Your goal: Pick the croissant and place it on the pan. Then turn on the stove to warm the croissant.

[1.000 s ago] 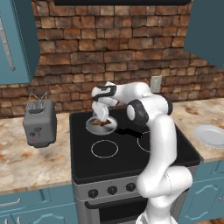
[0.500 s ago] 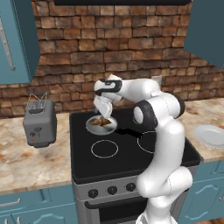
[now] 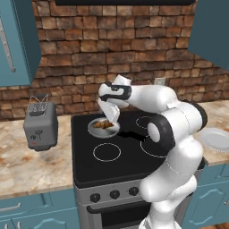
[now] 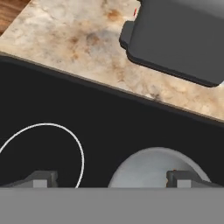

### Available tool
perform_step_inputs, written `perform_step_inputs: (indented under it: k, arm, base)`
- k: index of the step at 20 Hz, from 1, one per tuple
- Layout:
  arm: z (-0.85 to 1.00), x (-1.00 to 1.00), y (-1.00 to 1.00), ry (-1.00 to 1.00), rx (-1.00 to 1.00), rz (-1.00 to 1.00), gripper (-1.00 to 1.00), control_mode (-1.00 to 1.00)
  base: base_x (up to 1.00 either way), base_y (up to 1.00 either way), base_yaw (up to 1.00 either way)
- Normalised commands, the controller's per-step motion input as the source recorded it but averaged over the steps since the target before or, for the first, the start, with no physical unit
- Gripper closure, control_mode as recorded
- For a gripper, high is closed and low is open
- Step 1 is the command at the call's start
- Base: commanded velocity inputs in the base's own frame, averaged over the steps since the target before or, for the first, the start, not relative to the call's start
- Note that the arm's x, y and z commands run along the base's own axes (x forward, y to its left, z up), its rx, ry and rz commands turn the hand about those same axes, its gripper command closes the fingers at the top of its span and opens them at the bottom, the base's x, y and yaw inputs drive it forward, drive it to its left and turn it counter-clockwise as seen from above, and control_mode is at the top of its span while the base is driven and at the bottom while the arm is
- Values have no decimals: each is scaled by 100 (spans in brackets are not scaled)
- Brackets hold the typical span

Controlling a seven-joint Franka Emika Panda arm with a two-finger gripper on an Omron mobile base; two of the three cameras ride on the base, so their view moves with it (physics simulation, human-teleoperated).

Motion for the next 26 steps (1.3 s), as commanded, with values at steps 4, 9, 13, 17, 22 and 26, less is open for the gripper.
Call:
perform_step_inputs:
  k: [4, 9, 13, 17, 22, 26]
  arm:
    - [25, -57, -9, -12, 0, 0, -100, -100]
    - [12, -53, -8, -4, 0, -2, -100, -100]
    - [12, -50, -6, 0, 0, -5, -100, -100]
    - [20, -47, -2, -1, 0, -7, -100, -100]
    - [19, -52, -1, -5, 0, -8, -100, -100]
    - [8, -56, -3, -8, 0, -7, -100, -100]
  base:
    - [0, 0, 0]
    - [0, 0, 0]
    - [0, 0, 0]
    - [0, 0, 0]
    - [0, 0, 0]
    - [0, 0, 0]
